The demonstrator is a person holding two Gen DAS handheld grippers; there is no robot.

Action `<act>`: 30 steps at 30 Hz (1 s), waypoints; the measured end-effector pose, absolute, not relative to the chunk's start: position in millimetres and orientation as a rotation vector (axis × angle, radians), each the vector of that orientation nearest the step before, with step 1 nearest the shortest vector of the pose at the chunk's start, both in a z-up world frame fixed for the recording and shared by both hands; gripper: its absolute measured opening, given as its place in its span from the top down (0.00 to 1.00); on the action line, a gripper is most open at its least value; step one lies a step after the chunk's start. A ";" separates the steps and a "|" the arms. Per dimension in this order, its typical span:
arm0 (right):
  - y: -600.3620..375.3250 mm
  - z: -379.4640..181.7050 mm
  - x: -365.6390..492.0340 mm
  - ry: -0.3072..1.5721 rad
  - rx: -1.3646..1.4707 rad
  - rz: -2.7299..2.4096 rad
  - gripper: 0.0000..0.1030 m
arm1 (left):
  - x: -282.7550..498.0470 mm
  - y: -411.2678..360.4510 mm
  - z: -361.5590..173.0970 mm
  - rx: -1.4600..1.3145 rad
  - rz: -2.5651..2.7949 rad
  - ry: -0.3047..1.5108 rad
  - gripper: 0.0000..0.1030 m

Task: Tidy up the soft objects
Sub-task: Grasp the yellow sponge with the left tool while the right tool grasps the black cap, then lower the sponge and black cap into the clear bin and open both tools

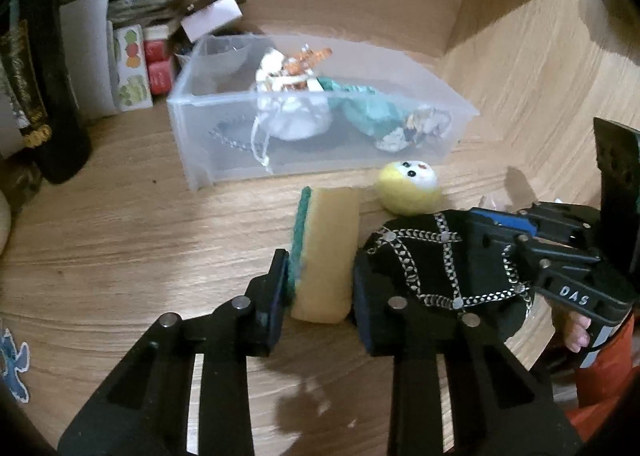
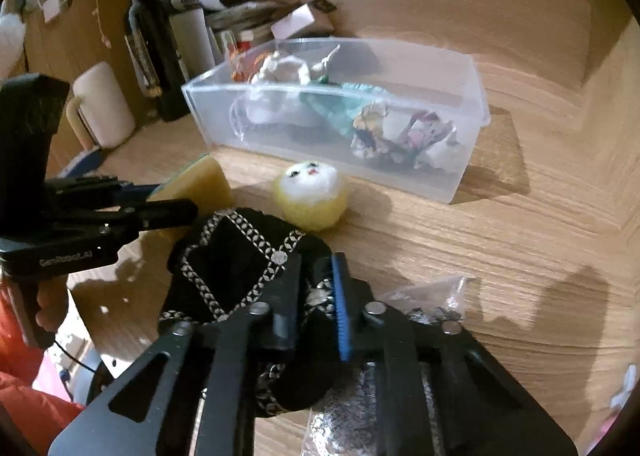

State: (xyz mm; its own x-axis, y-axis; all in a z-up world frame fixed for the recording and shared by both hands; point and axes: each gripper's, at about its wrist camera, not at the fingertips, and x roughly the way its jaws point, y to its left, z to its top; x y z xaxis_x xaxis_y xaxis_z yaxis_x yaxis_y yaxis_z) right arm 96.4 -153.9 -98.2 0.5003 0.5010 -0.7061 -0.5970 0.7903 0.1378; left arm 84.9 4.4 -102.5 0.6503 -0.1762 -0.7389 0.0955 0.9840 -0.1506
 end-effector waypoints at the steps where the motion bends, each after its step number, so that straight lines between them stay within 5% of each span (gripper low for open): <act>1: -154.7 -95.0 96.0 0.797 -0.125 0.666 0.89 | 84.2 6.3 -99.0 -0.098 -0.149 0.837 0.71; 30: -189.1 25.7 121.4 0.365 -0.019 0.517 0.90 | 108.6 42.7 -10.6 -0.104 -0.014 0.564 0.71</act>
State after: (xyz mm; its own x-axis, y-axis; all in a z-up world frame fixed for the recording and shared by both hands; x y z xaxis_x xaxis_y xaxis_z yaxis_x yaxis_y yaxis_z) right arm 121.4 -189.1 25.7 0.8060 0.4801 -0.3461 -0.4867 0.8704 0.0739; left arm 108.6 42.7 -10.6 0.8454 -0.0420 -0.5324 -0.0150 0.9946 -0.1023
